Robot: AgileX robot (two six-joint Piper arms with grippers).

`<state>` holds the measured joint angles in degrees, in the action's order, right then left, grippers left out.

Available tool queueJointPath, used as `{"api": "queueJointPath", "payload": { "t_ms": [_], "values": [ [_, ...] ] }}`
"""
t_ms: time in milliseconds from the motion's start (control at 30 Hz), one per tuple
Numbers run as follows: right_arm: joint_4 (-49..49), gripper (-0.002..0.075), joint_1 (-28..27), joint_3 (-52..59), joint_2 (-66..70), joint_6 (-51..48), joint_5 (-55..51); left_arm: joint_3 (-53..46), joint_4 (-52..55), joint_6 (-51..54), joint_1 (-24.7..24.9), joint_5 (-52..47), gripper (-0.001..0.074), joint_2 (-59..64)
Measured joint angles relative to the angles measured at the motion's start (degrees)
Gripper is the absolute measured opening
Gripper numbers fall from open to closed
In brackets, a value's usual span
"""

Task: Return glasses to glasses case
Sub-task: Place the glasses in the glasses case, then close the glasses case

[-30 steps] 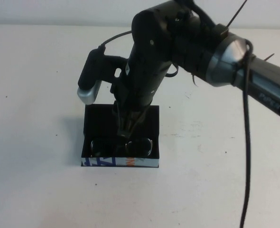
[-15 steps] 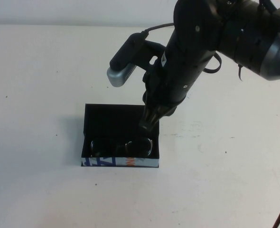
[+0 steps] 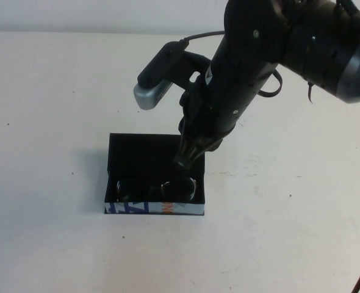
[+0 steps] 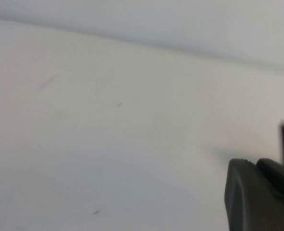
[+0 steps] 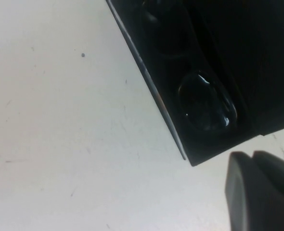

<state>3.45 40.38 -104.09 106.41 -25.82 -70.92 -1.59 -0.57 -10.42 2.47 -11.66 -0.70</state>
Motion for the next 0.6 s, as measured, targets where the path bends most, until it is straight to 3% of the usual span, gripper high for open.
{"api": "queueJointPath", "payload": {
  "t_ms": [233, 367, 600],
  "values": [
    [0.0, -0.0011, 0.0, 0.0, 0.0, 3.58, 0.0, 0.11, -12.08, -8.18, 0.0, 9.62, -0.0004, 0.0],
    [0.0, -0.0011, -0.14, 0.0, 0.0, 7.48, 0.76, 3.74, -15.38, -8.79, 1.17, 0.16, -0.0004, 3.45],
    [0.19, -0.0011, -2.15, 0.0, 0.0, 13.84, 5.35, 14.59, -19.41, -1.7, 8.79, -10.91, -0.0004, 26.79]
  ]
}}
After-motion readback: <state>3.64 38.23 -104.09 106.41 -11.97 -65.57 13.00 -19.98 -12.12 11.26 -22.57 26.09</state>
